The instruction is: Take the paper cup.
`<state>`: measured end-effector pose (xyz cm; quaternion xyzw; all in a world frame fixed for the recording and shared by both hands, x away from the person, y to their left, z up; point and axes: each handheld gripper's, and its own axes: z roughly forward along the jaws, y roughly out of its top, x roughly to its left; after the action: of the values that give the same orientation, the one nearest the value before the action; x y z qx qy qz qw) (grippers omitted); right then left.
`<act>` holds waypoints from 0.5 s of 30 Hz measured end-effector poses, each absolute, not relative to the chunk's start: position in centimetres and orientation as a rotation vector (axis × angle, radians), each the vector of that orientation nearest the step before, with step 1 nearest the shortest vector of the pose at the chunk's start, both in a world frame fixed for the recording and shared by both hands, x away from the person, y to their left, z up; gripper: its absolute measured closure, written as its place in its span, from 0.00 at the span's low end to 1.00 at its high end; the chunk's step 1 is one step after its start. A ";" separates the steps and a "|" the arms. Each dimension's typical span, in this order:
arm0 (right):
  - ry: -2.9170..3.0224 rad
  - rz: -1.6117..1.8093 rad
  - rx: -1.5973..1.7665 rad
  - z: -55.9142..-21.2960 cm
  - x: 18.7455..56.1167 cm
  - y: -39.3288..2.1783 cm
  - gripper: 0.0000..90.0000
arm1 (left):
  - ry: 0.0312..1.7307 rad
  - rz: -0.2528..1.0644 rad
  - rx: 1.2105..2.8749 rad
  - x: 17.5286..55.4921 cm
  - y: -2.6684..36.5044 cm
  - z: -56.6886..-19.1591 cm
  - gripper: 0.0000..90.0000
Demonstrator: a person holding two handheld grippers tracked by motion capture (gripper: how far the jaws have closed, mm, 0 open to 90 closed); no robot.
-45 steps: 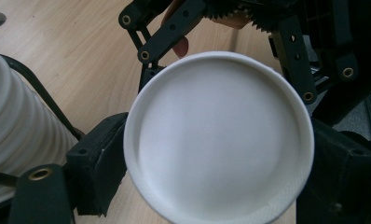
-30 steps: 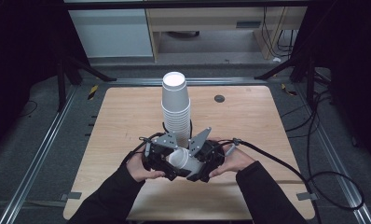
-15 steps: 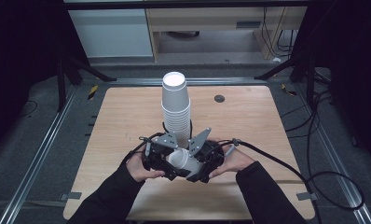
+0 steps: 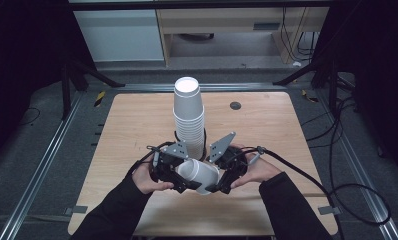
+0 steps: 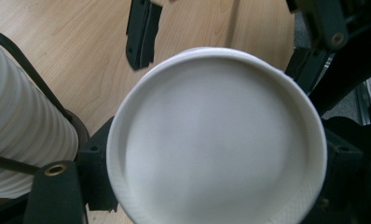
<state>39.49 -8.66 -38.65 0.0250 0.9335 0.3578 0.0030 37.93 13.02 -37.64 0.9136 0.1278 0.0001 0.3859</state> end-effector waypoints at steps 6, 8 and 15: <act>2.855 1.223 0.119 -37.1 39.4 -10.1 0.06 | 0.341 0.014 2.314 37.9 14.1 -37.6 0.23; 2.828 1.244 0.144 -36.8 39.4 -10.7 0.06 | 0.357 0.018 2.299 37.9 14.6 -37.5 0.23; 2.738 1.353 0.226 -36.4 39.5 -12.7 0.06 | 0.406 0.043 2.249 38.1 16.1 -37.2 0.23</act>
<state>39.50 -12.70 -36.40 0.0739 0.8934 0.4413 0.0395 38.12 16.07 -37.21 0.8952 0.1617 0.0173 0.4149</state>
